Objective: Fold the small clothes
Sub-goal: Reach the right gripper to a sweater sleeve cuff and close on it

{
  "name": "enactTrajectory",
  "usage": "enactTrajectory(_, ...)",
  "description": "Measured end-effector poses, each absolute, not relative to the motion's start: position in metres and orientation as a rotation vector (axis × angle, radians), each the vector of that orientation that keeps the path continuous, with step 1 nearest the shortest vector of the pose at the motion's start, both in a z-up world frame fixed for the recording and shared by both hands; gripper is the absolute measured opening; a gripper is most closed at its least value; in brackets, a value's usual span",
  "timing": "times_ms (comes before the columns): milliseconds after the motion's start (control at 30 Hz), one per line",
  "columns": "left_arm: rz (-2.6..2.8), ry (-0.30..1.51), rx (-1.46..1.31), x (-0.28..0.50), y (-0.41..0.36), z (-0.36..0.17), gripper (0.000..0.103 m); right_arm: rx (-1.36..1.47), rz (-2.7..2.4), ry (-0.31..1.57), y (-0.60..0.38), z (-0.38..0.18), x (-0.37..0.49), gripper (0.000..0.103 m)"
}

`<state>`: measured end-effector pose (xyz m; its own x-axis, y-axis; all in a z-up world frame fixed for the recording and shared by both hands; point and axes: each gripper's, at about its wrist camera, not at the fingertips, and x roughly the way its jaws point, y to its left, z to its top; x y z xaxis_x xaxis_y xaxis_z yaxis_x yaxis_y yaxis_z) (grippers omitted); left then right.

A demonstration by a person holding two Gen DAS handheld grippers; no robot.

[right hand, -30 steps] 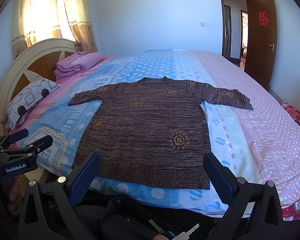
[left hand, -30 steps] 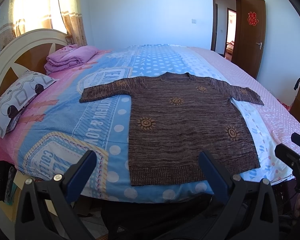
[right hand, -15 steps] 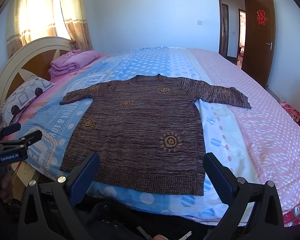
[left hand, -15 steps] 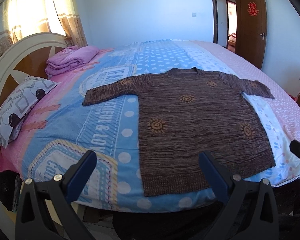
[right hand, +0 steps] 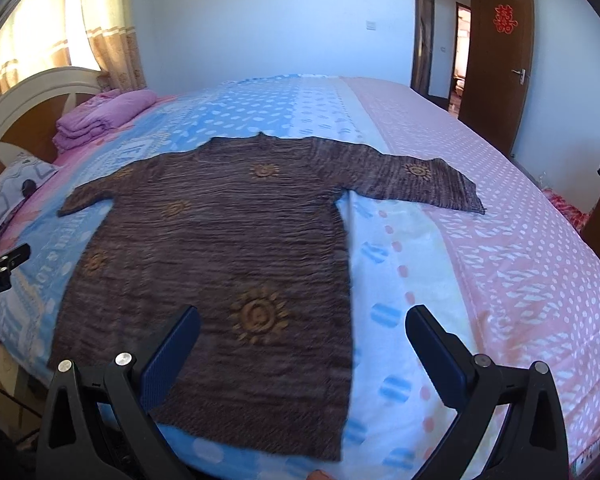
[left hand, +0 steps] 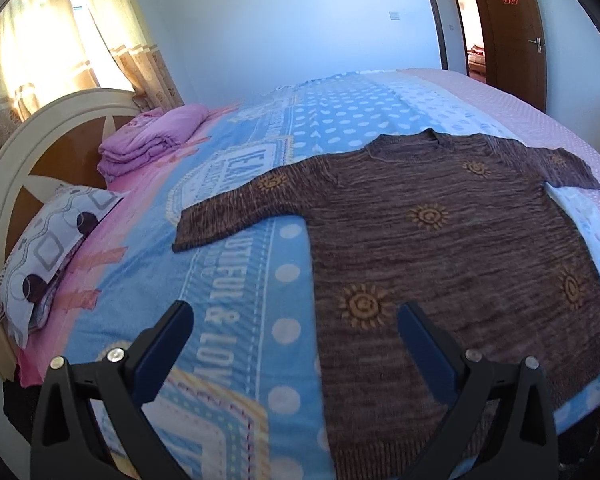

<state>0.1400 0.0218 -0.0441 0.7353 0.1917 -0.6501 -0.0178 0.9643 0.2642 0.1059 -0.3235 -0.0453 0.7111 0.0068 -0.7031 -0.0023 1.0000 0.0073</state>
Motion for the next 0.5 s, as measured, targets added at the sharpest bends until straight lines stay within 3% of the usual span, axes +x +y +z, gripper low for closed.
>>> enactTrajectory(500,0.145,0.76,0.336,0.249,0.001,-0.087,0.103,0.138,-0.202,0.885,-0.453,-0.078,0.245,0.102)
